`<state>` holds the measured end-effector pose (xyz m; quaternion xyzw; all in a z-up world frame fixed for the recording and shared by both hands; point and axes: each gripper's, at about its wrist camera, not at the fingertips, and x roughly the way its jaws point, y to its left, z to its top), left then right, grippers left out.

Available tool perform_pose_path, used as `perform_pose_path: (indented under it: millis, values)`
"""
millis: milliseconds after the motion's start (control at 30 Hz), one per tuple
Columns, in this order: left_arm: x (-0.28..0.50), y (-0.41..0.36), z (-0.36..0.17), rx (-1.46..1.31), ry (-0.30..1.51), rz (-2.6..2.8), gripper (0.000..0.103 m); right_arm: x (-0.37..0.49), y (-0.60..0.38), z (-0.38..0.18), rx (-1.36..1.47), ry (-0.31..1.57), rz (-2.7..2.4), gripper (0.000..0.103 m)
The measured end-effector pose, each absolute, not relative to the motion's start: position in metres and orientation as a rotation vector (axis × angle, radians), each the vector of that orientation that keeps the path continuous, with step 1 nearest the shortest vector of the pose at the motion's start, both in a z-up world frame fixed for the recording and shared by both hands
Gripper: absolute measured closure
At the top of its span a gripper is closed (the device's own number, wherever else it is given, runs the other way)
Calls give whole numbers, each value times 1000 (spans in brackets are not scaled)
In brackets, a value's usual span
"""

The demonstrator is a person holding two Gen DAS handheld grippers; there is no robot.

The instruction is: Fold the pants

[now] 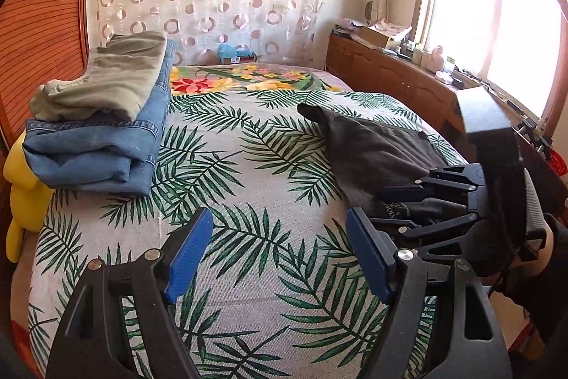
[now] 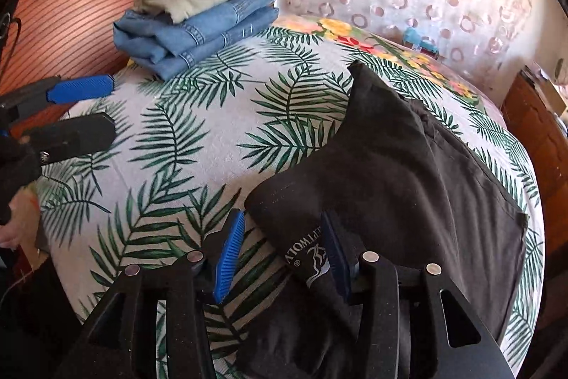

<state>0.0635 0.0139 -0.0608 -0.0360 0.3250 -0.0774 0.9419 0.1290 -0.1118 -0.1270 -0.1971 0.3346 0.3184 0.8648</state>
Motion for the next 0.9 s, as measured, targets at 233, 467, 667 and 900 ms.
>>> perform_pose_path:
  millis: [233, 467, 667, 900]
  values:
    - [66, 9, -68, -69, 682, -166, 25, 132, -107, -129, -466, 681, 654, 93]
    - [70, -4, -67, -55, 687, -200, 25, 149, -147, -96, -331, 633, 637, 98]
    - [86, -25, -55, -20, 660, -259, 25, 165, -181, -73, -278, 590, 576, 98]
    - [101, -50, -53, 15, 661, -297, 25, 179, -194, -69, -272, 571, 502, 98]
